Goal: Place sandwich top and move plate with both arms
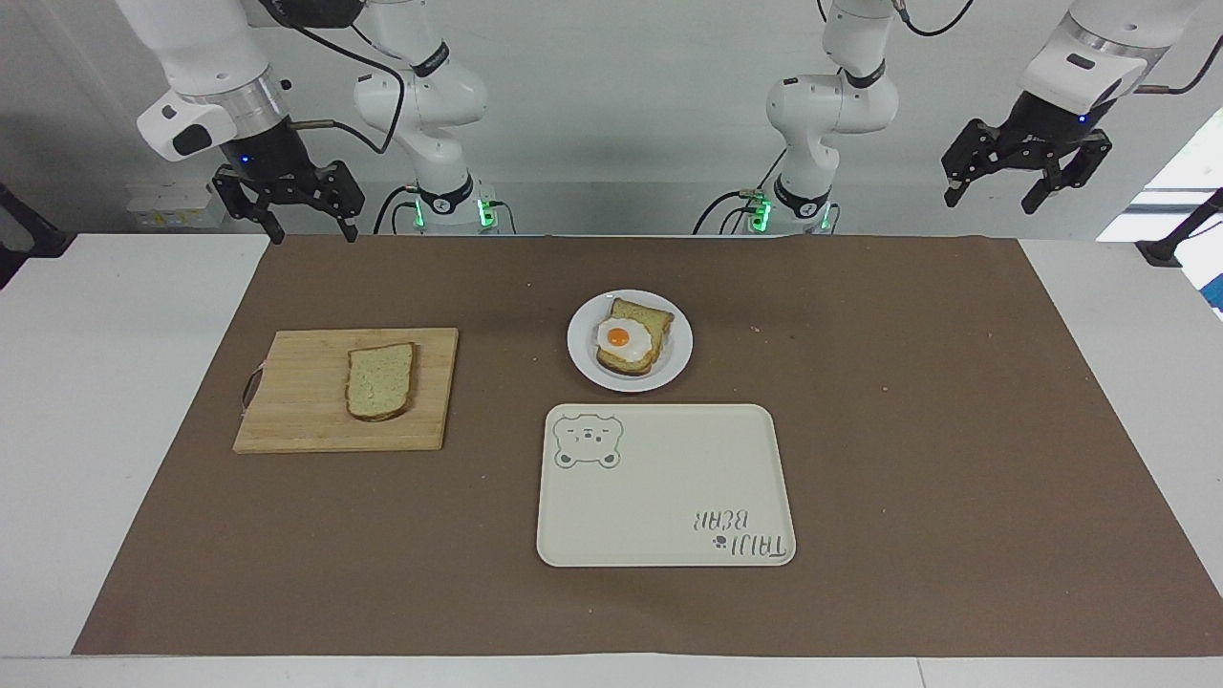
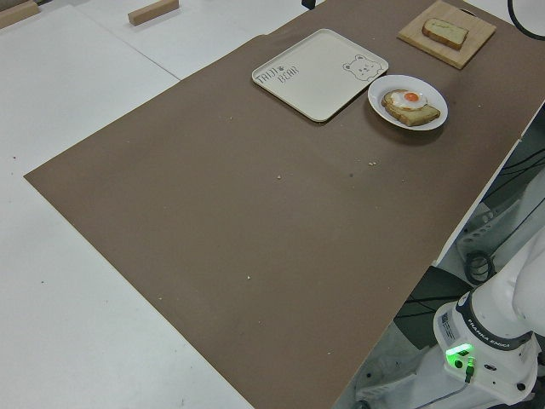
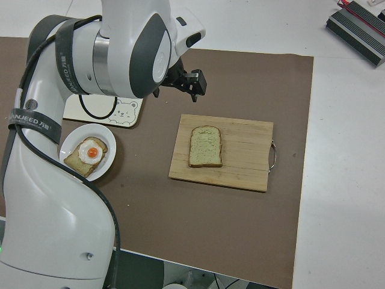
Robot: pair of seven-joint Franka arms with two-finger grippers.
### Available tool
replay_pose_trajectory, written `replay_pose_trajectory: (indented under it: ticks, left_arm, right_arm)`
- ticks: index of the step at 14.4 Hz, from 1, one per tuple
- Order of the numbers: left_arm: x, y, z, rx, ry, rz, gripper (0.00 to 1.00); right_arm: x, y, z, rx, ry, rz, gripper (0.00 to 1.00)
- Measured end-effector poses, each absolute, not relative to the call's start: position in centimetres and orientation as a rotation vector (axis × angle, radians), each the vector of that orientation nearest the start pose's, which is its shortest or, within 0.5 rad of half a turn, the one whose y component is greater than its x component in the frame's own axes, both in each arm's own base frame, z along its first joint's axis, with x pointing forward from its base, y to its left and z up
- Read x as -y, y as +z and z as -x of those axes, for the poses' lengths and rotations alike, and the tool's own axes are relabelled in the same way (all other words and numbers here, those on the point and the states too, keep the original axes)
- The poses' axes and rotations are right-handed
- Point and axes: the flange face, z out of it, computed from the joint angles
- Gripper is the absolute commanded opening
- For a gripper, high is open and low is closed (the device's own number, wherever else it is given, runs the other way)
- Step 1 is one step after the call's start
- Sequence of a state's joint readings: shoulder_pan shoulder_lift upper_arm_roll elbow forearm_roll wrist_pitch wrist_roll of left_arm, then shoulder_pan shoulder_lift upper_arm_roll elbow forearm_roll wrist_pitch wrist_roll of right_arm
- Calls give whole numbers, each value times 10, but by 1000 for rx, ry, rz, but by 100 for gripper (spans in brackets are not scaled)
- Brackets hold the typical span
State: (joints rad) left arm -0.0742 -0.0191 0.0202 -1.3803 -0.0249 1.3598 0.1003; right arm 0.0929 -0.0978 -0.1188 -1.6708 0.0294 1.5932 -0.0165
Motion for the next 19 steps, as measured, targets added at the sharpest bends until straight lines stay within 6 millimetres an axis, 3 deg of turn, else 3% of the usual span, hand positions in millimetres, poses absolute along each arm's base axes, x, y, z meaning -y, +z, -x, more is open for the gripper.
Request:
replay_pose_trajectory:
  ticks: [2, 6, 12, 19]
  left_arm:
    - [31, 704, -522, -252, 1, 3156, 100]
    - [31, 704, -522, -252, 1, 3156, 100]
    - [31, 704, -522, -253, 1, 3156, 100]
    - [31, 704, -522, -252, 1, 3156, 100]
  right_arm:
    - [27, 610, -529, 42, -23, 3093, 100]
    - [50, 542, -534, 69, 1, 3080, 100]
    - [85, 458, -555, 175, -11, 3091, 100]
    - [88, 388, -576, 258, 5, 3082, 100]
